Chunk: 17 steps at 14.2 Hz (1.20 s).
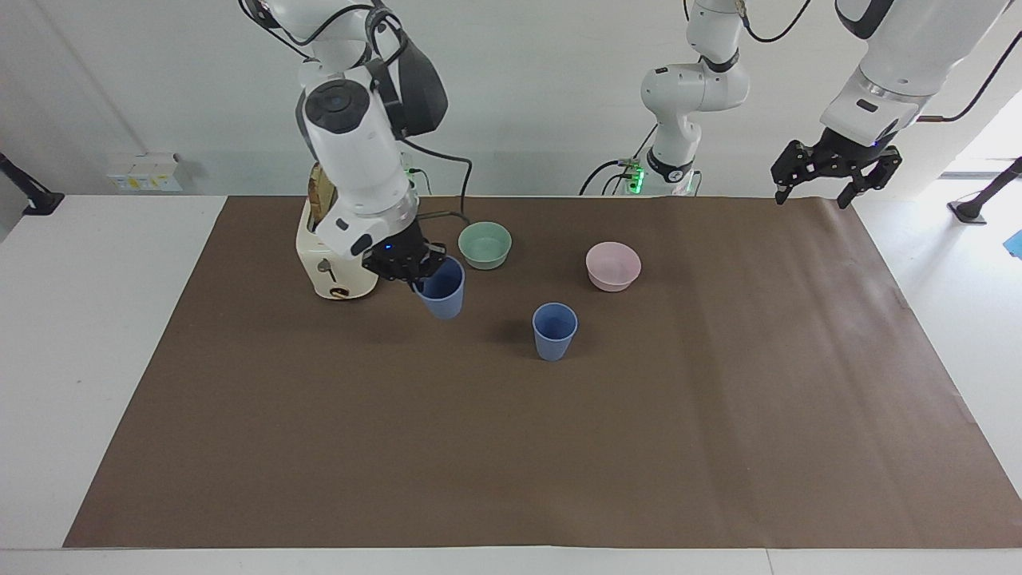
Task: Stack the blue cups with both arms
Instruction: 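Lift and carry the blue cup with the right gripper over the first cup, then lower the held blue cup into the first blue cup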
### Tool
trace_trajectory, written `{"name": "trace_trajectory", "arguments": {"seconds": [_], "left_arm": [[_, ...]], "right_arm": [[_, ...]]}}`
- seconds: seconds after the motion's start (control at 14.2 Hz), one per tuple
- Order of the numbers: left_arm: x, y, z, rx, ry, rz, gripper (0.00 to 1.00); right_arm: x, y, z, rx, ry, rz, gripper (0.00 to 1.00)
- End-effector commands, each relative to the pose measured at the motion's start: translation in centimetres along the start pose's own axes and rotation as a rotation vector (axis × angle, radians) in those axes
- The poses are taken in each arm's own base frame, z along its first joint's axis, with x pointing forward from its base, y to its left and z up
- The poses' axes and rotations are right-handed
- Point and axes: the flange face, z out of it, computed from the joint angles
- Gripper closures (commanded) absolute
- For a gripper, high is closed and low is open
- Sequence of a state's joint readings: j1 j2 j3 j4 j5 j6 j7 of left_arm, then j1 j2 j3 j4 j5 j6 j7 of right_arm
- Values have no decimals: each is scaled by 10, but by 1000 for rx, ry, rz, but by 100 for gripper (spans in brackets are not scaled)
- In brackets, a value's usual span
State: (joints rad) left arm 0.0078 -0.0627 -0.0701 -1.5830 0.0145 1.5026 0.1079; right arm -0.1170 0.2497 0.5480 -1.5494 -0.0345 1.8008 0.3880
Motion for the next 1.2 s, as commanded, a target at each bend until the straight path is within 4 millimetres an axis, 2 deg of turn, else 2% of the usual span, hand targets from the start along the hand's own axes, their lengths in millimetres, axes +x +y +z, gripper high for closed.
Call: {"name": "trace_trajectory", "arguments": {"seconds": [0.0,0.21,0.35,0.56,0.99,1.13], "left_arm": [[-6,-2,-1,-7,8,-2,0],[-6,-2,0,-7,6,-2,0],[-6,-2,-1,-7,8,-2,0],[-6,-2,-1,-7,8,-4,0],[-6,-2,-1,-7,8,-2,0],[-6,-2,0,-7,6,-2,0]], "right_arm": [[-3,-43,-7,43,60,-13,100],[-8,-76,-12,96,127,-45,100],[-10,-91,-11,124,152,-62,100],[-5,-92,-6,140,161,-59,100],[-5,-119,32,172,142,-91,100],[-6,-116,44,163,123,-88,100]]}}
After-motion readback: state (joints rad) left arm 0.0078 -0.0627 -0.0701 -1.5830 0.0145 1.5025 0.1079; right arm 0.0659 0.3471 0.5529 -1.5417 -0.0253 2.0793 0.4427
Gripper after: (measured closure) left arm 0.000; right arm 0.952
